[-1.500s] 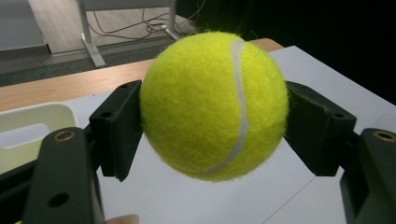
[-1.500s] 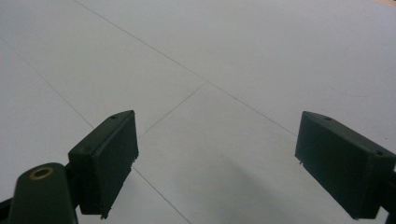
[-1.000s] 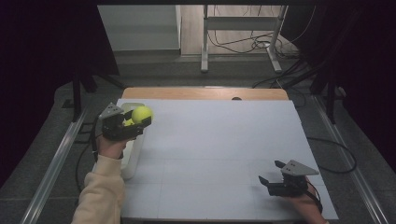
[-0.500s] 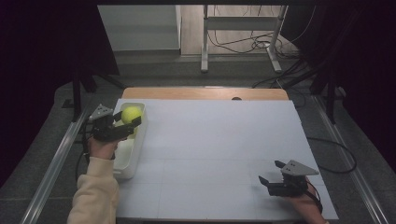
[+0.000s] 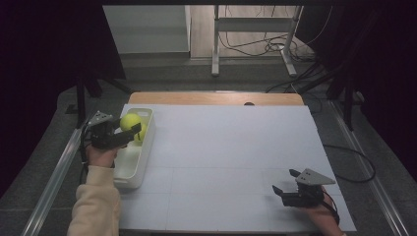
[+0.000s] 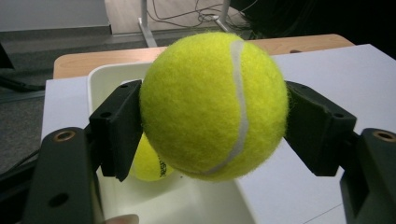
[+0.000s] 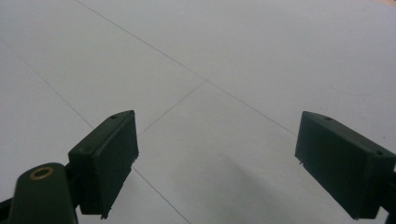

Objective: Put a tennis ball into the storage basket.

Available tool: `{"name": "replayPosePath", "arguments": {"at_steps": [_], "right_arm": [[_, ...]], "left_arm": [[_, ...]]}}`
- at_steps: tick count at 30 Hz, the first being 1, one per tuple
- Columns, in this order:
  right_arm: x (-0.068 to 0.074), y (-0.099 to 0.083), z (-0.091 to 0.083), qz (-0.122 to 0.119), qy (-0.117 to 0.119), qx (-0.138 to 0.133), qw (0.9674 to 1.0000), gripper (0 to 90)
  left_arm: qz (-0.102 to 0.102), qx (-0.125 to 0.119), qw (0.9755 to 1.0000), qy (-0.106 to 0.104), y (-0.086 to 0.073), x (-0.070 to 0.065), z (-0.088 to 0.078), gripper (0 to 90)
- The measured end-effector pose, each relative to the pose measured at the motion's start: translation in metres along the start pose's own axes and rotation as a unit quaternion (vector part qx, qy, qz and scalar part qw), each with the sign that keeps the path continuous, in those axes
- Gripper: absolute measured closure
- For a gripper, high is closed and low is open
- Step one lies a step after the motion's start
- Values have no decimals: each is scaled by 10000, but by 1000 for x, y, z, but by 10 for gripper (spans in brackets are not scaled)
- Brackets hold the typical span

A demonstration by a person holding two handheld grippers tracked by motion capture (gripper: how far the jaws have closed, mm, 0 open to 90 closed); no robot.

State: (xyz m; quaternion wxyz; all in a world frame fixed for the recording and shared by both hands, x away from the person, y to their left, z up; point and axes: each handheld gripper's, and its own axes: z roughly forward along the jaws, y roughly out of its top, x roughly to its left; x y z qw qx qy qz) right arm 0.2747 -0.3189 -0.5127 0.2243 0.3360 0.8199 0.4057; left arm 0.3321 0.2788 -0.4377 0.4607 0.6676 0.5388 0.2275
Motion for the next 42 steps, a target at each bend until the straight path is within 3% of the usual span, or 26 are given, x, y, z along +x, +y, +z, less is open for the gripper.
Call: {"name": "replayPosePath", "arguments": {"at_steps": [13, 17, 24, 30, 42], "right_arm": [[0, 0, 0, -7, -11, 23, 10000, 137], [0, 0, 0, -9, -10, 31, 10000, 137], [0, 0, 0, -21, 3, 26, 10000, 137], [0, 0, 0, -22, 1, 29, 10000, 137], [0, 0, 1, -23, 2, 32, 10000, 137]], "left_arm": [[29, 209, 9996, 202, -4, 8, 3, 260], [93, 383, 9986, 344, -3, 7, 5, 260], [118, 638, 9972, 366, -4, 9, 7, 260], [332, 882, 9947, 419, -4, 5, 12, 260], [510, 1252, 9897, 464, -5, 2, 16, 259]]}}
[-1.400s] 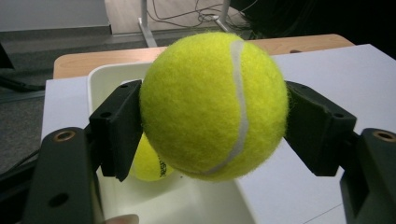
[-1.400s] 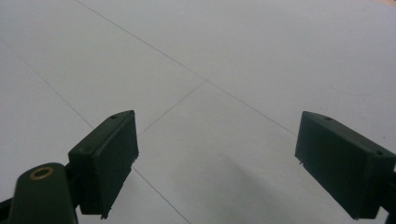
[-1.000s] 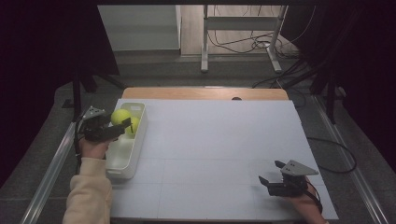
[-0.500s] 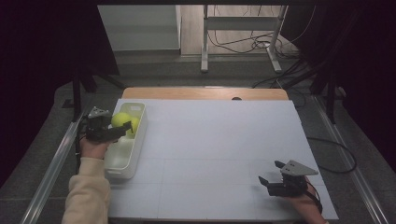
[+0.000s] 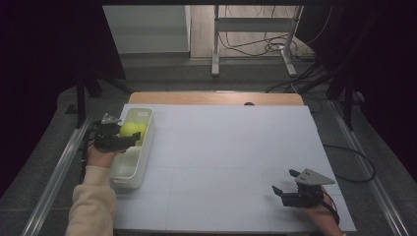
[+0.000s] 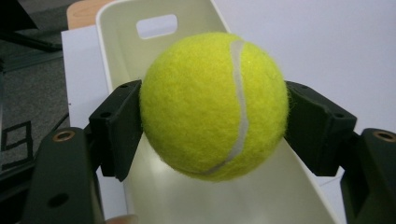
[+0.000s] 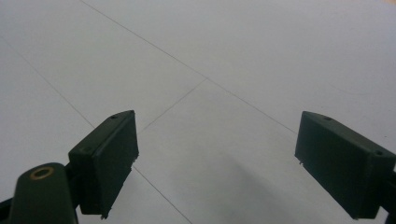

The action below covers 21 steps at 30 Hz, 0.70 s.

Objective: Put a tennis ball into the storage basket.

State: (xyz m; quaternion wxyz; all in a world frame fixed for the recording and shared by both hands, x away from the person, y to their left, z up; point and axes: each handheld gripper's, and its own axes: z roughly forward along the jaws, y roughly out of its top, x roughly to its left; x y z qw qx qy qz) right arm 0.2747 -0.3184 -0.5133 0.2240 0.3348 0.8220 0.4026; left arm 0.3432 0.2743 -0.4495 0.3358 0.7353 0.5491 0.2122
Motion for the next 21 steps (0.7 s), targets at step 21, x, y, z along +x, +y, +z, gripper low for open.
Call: {"name": "replayPosePath", "arguments": {"at_steps": [21], "right_arm": [[0, 0, 0, 6, -4, -4, 10000, 137]], "left_arm": [[-113, -376, 9991, -156, 3, -2, -7, 130]]}}
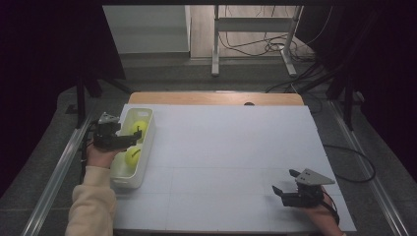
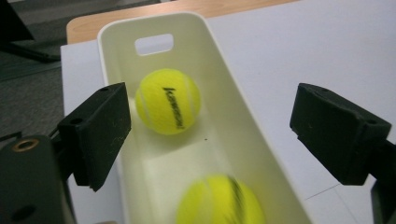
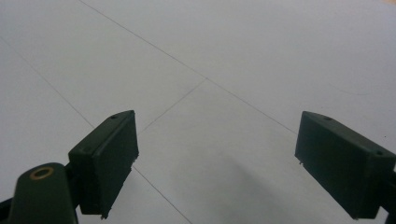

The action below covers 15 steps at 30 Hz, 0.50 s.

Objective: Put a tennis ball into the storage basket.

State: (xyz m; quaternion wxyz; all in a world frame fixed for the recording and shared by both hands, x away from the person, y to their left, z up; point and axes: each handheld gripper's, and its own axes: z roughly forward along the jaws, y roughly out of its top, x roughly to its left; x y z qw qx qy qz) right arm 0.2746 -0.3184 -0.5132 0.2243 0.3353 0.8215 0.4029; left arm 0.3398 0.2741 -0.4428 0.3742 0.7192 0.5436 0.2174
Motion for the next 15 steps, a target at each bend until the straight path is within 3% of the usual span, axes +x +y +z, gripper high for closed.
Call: {"name": "replayPosePath", "arguments": {"at_steps": [8, 15], "right_arm": [[0, 0, 0, 2, 10, 1, 10000, 137], [0, 0, 0, -1, 7, -1, 10000, 137]], "left_arm": [[152, -169, 9992, -336, 0, -11, -2, 129], [251, -348, 9969, -658, -1, -24, -5, 136]]}}
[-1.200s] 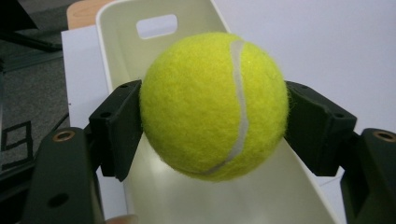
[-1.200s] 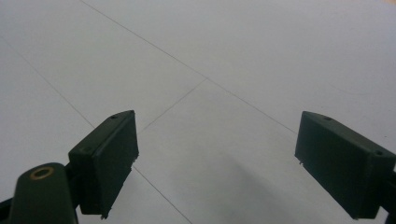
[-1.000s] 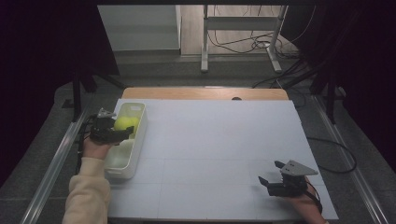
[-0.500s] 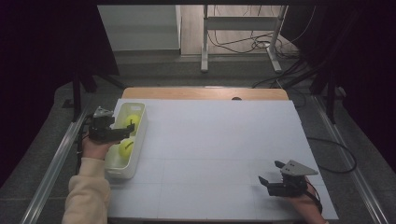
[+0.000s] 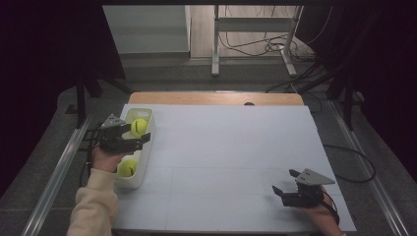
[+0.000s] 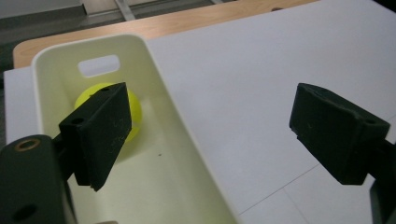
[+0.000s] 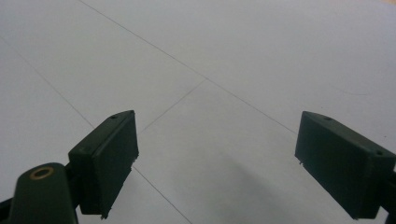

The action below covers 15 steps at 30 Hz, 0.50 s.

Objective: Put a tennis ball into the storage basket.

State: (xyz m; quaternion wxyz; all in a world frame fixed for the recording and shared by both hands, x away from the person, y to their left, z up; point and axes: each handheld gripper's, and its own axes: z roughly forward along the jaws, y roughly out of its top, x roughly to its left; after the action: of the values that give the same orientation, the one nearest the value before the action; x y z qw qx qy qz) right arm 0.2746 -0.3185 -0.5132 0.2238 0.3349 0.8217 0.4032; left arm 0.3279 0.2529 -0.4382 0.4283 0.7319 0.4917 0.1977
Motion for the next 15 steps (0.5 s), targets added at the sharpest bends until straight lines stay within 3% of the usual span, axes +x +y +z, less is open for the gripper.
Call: {"name": "replayPosePath", "arguments": {"at_steps": [15], "right_arm": [[0, 0, 0, -1, 6, -3, 10000, 137]], "left_arm": [[309, -170, 9979, -551, 1, -36, 6, 138]]}}
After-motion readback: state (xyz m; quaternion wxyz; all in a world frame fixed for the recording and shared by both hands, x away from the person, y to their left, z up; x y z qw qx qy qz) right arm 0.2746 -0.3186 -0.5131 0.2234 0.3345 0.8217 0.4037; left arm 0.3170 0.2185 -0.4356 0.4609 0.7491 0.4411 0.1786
